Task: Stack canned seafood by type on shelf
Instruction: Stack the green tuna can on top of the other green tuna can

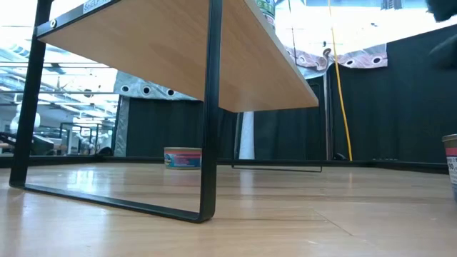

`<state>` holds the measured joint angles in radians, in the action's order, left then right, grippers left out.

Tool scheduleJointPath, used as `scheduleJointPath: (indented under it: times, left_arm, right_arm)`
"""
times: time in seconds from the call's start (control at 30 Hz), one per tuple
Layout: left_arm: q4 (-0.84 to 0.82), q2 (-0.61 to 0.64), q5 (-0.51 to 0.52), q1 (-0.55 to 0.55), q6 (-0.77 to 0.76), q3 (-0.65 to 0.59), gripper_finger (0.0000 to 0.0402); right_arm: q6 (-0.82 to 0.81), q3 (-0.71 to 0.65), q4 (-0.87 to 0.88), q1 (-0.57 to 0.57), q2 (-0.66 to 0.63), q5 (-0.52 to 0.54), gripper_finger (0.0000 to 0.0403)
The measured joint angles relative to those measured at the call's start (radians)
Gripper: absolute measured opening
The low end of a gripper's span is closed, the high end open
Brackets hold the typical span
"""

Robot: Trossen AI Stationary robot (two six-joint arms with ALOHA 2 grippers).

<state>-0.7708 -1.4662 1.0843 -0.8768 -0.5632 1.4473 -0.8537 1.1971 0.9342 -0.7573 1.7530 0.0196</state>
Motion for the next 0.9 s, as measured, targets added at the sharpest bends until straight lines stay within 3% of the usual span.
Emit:
scheduleJointPath:
  times: [0.17,0.3,0.9]
  left_arm:
    - [0.0,0.0,-0.001,-0.009,0.003,0.0,0.0301]
    - [-0.002,0.0,-0.001,-0.009,0.012,0.0,0.0301]
    - [0.031,0.0,-0.001,-0.009,0.021,0.0,0.0301]
  right_arm:
    - [-0.357,0.006,0.062,-0.11,-0.075,-0.003,0.0]
    - [-0.469,0.005,0.069,-0.179,-0.061,-0.022,0.0]
    - [-0.479,-0.04,0.072,-0.222,-0.004,-0.026,0.0]
